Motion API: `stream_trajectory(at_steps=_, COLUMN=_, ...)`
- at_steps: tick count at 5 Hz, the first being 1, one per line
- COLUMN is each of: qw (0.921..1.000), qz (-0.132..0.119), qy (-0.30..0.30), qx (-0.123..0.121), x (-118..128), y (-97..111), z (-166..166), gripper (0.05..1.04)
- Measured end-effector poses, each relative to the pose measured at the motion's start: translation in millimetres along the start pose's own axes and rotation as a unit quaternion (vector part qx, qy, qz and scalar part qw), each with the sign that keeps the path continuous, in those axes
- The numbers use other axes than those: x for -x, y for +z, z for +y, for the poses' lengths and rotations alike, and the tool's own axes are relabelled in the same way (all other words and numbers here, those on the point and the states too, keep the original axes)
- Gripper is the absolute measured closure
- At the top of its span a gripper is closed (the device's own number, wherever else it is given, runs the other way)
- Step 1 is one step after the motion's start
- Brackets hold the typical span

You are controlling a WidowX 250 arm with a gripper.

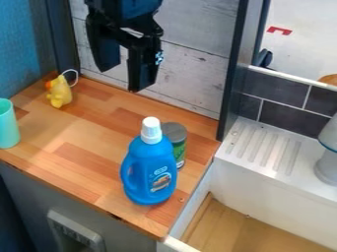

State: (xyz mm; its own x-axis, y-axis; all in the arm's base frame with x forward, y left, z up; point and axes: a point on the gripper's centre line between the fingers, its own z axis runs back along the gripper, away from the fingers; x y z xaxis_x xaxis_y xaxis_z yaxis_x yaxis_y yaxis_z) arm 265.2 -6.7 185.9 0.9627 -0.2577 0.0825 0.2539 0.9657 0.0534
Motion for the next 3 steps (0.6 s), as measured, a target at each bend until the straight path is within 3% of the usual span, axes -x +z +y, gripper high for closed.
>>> stream_trajectory(at_steps=3, qw=0.9987, qz=0.02, qy=-0.046, qx=0.007, x=-9.9, y=-33.5, z=-15.5, gripper=0.084)
